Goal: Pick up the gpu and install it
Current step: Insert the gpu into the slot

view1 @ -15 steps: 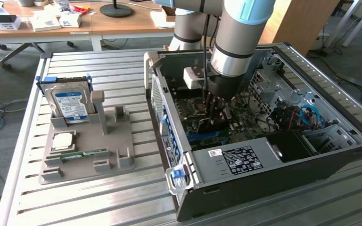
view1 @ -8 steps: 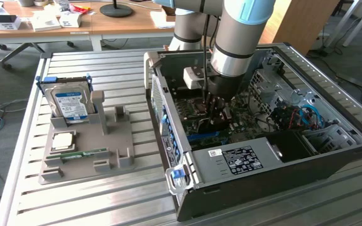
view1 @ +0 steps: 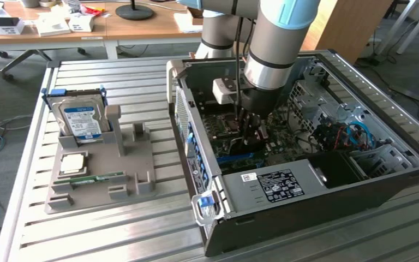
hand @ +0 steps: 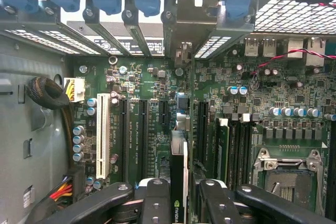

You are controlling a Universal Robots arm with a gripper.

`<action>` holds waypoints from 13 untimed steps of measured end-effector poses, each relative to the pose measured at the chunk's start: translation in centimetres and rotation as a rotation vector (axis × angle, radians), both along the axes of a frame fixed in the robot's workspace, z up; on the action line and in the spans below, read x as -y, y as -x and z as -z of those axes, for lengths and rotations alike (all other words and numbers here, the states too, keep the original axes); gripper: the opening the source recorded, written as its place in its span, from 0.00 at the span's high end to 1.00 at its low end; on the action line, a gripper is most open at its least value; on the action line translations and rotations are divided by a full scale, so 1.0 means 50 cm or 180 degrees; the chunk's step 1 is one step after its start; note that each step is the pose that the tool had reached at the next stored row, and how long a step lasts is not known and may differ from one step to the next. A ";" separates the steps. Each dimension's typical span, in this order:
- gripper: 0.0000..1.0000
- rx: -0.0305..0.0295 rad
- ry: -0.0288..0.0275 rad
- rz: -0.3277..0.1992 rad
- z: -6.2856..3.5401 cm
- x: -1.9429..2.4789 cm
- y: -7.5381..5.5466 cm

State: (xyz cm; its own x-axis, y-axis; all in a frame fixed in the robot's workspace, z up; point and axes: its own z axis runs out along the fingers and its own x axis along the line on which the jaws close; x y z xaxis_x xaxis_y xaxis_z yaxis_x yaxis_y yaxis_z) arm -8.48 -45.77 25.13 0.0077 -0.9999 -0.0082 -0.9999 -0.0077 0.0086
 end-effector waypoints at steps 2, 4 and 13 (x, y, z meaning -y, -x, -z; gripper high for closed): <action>0.74 0.0000 0.0000 0.0003 0.000 0.0007 0.000; 0.74 0.0000 0.0000 0.0008 0.001 0.0009 0.000; 0.74 0.0000 0.0000 0.0027 0.003 0.0027 0.000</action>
